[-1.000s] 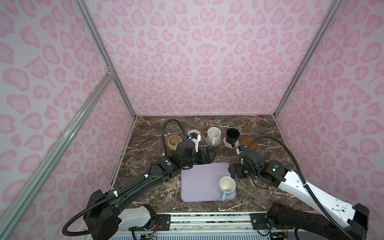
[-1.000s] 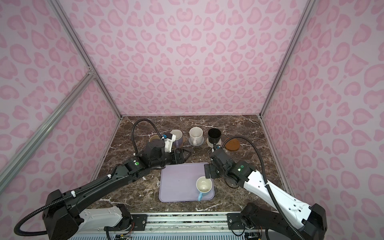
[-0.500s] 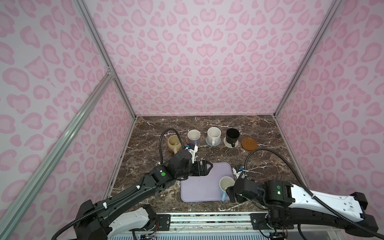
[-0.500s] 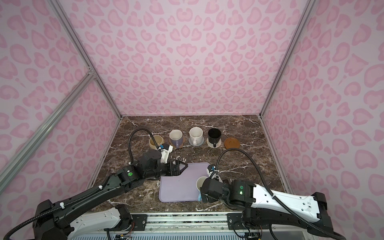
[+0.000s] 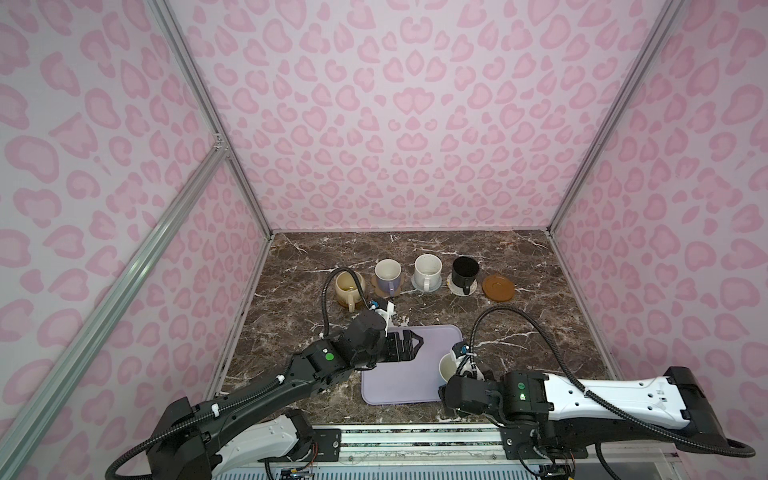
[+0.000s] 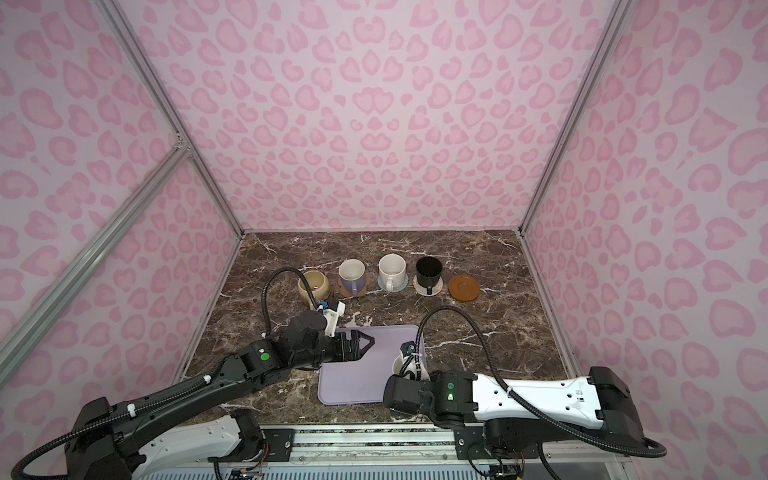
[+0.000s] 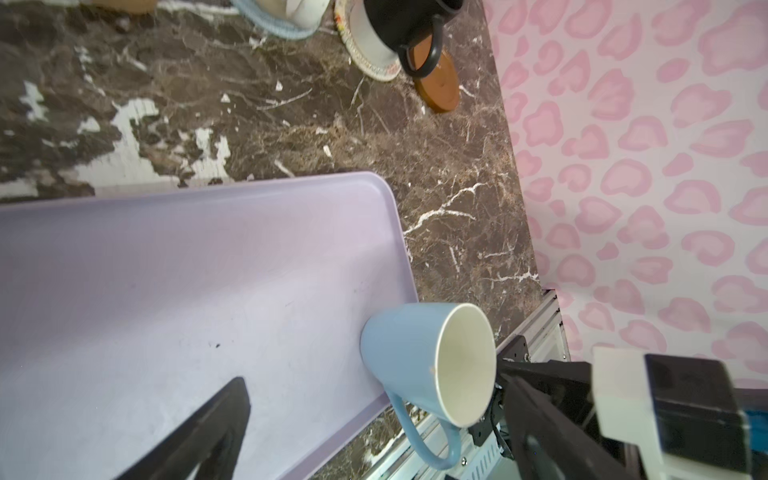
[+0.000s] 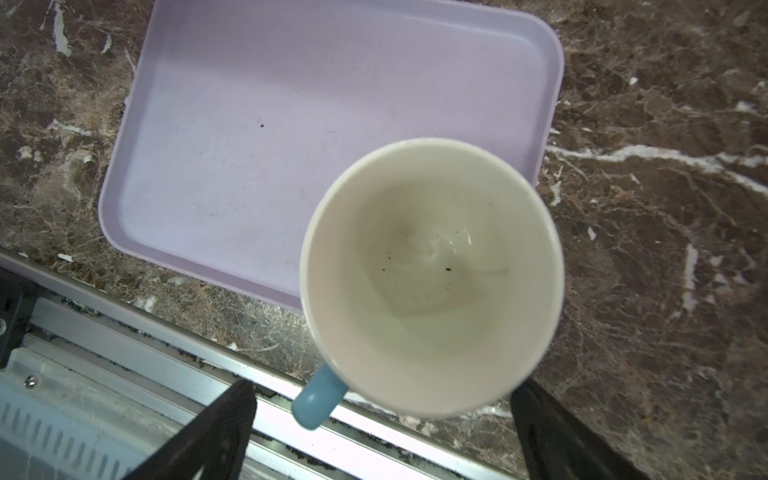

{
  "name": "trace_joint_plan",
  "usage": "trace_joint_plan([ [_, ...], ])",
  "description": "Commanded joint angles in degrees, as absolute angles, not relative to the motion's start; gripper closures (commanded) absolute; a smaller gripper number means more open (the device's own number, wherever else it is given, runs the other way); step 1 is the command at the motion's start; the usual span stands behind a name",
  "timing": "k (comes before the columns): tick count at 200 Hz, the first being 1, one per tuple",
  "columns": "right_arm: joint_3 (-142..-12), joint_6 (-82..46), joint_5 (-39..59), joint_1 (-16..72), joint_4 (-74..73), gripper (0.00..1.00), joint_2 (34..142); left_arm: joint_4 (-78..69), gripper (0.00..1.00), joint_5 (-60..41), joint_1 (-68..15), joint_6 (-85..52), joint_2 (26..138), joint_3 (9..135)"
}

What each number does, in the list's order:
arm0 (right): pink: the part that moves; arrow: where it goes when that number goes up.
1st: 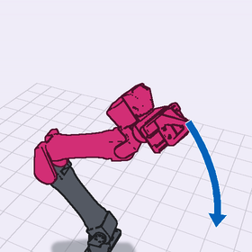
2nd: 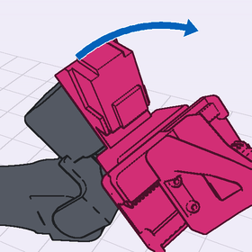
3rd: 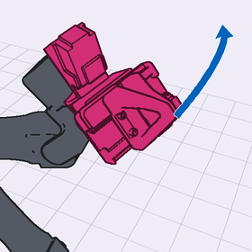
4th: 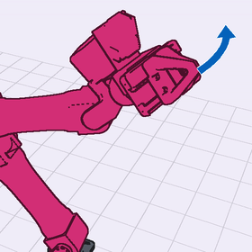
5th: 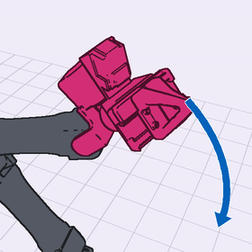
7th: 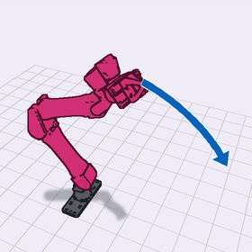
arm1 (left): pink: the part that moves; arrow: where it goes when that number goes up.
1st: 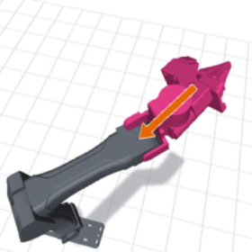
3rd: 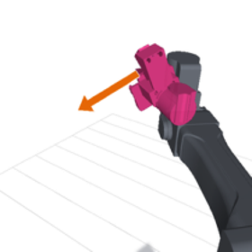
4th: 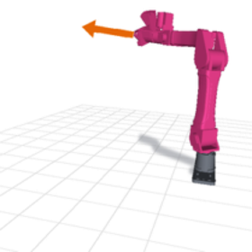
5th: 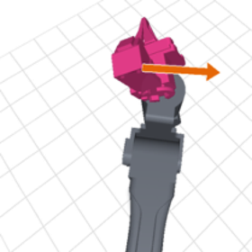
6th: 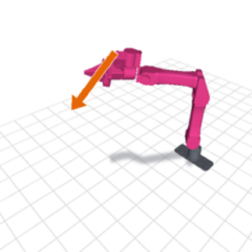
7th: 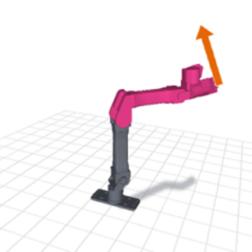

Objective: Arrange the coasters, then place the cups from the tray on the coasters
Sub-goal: 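Move the right gripper back over the pale blue mug on the tray and lower it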

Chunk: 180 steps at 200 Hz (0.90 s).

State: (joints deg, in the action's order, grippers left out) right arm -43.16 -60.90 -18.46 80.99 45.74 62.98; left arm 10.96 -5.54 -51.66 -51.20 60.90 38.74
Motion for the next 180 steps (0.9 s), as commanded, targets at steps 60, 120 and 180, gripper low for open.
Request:
trace_joint_plan([
  [60, -43.16, -63.19, -22.56, 80.62, 45.68, 0.23, 69.5, 7.45, 0.03, -1.75, -53.42, -53.7, 62.23, 38.3],
  [120, -40.32, -59.9, -20.33, 77.97, 42.73, 0.58, 68.18, 6.92, 0.03, -1.7, -54.14, -53.76, 62.23, 38.36],
  [180, -41.72, -57.06, -18.7, 75.7, 41.38, 0.64, 72.59, 2.19, 0.03, -5.55, -54.15, -54.06, 63.2, 36.53],
])
